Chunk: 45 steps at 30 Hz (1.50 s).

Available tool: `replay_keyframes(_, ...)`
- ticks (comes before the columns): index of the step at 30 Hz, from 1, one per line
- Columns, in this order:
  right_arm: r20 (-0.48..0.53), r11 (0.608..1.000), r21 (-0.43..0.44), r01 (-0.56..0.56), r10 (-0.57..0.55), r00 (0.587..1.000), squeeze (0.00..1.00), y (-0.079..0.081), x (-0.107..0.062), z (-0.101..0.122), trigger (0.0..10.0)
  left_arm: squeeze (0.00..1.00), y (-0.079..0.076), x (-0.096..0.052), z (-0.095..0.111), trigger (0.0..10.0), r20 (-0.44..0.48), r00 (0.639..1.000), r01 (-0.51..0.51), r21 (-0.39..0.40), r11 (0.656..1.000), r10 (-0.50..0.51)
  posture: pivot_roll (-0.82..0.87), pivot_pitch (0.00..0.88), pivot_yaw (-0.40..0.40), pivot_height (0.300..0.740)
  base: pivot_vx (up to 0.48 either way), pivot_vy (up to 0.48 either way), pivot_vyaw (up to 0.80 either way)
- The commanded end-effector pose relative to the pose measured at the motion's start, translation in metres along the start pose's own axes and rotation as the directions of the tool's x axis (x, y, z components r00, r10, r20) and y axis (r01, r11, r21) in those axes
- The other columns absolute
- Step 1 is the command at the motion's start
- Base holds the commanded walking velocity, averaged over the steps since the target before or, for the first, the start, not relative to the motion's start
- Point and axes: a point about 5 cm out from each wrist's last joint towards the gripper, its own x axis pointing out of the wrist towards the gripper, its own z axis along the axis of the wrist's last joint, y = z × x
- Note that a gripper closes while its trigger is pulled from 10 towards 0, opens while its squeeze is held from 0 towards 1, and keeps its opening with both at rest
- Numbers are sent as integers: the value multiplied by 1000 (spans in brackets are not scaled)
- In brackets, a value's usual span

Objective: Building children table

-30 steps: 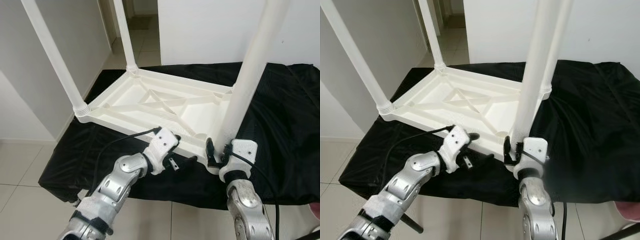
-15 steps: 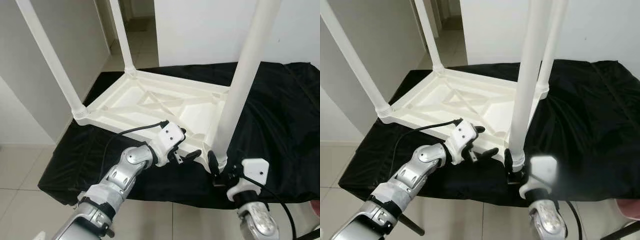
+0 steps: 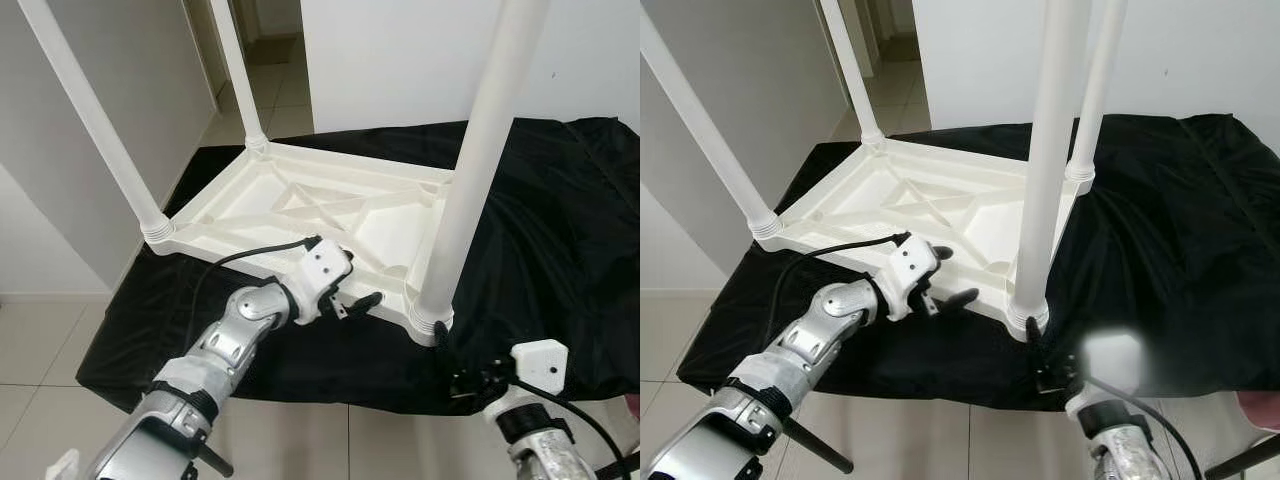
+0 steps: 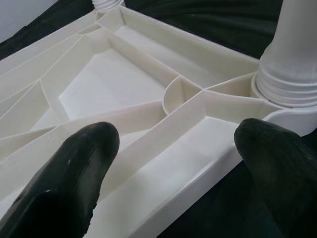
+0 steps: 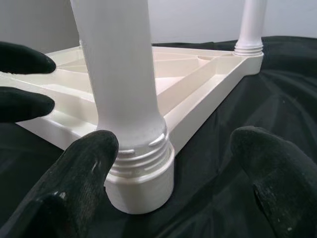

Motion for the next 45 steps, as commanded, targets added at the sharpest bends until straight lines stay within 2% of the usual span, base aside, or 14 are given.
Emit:
replay_keyframes(1,7,1000,12,-22,22,1000,0,4,-1,0,10000,0,-10,-7,-6,10000,-31,956,292,-1,956,-292,-209,25,170,740,0,0,0)
replay_keyframes(7,14,999,22,-35,35,999,0,8,0,0,10000,0,-24,-7,-20,10000,-70,936,343,-28,939,-344,-205,28,171,740,0,0,0)
replay_keyframes(11,18,999,24,-45,44,999,0,9,1,0,10000,0,-26,-5,-25,10000,-91,931,352,-33,935,-354,-205,29,168,740,0,0,0)
replay_keyframes(19,21,999,17,-47,46,999,0,6,0,0,10000,0,-15,-3,-28,10000,-114,944,308,-35,951,-310,-208,32,171,740,0,0,0)
replay_keyframes(20,19,999,13,-45,45,999,0,6,0,0,10000,0,-11,-2,-28,10000,-127,952,276,-28,961,-277,-213,41,171,740,0,0,0)
replay_keyframes(28,18,999,10,-49,49,999,0,7,0,0,10000,0,-5,2,-29,10000,-159,958,239,-12,971,-238,-214,43,173,740,0,0,0)
replay_keyframes(37,19,999,12,-40,40,999,0,7,4,0,10000,0,10,14,-26,10000,-234,957,146,-125,981,-172,-208,56,174,740,0,0,0)
replay_keyframes(45,24,999,7,-40,40,999,0,8,8,0,10000,0,21,13,-28,10000,-295,952,69,-74,995,-88,-202,61,171,740,0,0,0)
